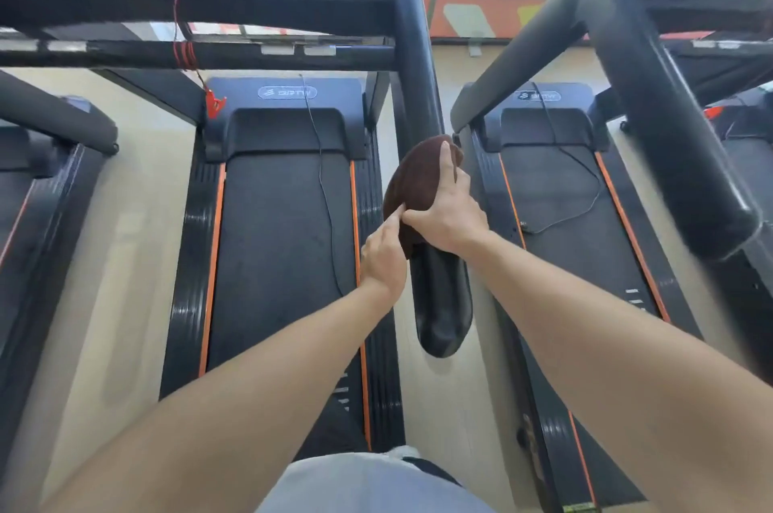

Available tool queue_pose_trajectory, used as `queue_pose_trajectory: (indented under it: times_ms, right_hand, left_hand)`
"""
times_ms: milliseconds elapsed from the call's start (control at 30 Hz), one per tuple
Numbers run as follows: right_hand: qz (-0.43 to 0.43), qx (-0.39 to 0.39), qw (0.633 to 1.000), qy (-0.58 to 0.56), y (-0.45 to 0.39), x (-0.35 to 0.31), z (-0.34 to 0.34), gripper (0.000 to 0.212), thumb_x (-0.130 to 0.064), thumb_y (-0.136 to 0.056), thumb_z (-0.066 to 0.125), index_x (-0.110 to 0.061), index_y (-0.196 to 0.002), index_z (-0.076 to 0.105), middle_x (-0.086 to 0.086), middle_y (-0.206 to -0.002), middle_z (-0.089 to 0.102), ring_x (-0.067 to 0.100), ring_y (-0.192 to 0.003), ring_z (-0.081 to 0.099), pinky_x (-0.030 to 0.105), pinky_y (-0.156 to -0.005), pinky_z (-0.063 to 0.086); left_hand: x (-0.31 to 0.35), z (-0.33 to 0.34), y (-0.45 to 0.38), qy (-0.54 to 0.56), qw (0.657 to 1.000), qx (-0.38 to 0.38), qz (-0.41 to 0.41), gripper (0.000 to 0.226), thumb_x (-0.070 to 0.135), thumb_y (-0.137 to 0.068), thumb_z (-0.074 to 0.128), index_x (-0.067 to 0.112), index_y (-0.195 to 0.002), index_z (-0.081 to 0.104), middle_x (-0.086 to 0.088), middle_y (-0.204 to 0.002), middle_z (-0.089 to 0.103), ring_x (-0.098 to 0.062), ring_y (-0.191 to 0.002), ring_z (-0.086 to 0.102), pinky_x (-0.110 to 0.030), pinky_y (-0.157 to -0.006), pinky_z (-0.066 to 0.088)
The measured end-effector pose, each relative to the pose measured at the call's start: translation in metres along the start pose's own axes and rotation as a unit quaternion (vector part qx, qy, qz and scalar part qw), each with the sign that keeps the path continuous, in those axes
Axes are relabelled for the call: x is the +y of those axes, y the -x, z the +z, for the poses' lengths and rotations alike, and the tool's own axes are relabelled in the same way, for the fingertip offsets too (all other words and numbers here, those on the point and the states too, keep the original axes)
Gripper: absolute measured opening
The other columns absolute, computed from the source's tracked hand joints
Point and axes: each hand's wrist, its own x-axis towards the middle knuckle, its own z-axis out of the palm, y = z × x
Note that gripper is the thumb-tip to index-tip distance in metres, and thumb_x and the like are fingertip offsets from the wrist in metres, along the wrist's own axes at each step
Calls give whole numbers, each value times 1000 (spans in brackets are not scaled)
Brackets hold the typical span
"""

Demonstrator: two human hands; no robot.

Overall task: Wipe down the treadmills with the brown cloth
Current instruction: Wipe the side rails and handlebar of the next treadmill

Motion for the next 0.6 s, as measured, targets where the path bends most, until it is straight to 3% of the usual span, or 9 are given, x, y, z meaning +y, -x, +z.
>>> queue_pose_trajectory:
  times_ms: [133, 233, 367, 500, 600]
  right_hand:
    - [-25, 16, 996, -89, 47, 22, 13, 110, -43, -84, 68, -44, -162, -8, -1, -166, 20, 33, -139, 46, 45, -107, 41]
    - [-17, 32, 992, -124, 74, 35, 23, 106, -46, -83, 68, -45, -162, -2, -4, -166, 22, 30, -139, 47, 47, -106, 44]
    - [-19, 57, 987, -146, 100, 45, 36, 101, -46, -85, 70, -44, -163, 5, -7, -164, 26, 27, -135, 51, 45, -100, 45]
    - [-10, 105, 978, -178, 125, 55, 54, 95, -44, -87, 72, -41, -162, 14, -8, -158, 35, 23, -134, 52, 46, -100, 48]
    - [1, 150, 964, -220, 146, 59, 77, 90, -48, -90, 73, -41, -161, 17, -7, -150, 41, 19, -130, 54, 51, -98, 53]
  left_hand:
    - [-14, 1, 41, 6, 1000, 1, 0, 37, 48, -97, 36, 67, -110, 65, 20, -134, 65, -5, -132, 55, -40, -118, 39]
    - [-29, 2, 65, -11, 1000, 2, 13, 37, 51, -96, 33, 73, -110, 60, 21, -134, 65, -6, -132, 55, -41, -117, 41]
    - [-39, 1, 89, -41, 999, 3, 34, 40, 43, -99, 32, 61, -122, 60, 30, -122, 65, -1, -125, 58, -37, -111, 47]
    - [-57, -10, 98, -98, 994, -19, 51, 37, 29, -106, 42, 47, -133, 61, 42, -93, 65, 15, -100, 62, -21, -94, 53]
    - [-71, -19, 104, -144, 985, -36, 87, 38, 26, -106, 48, 41, -139, 59, 41, -74, 62, 10, -80, 62, -15, -82, 52]
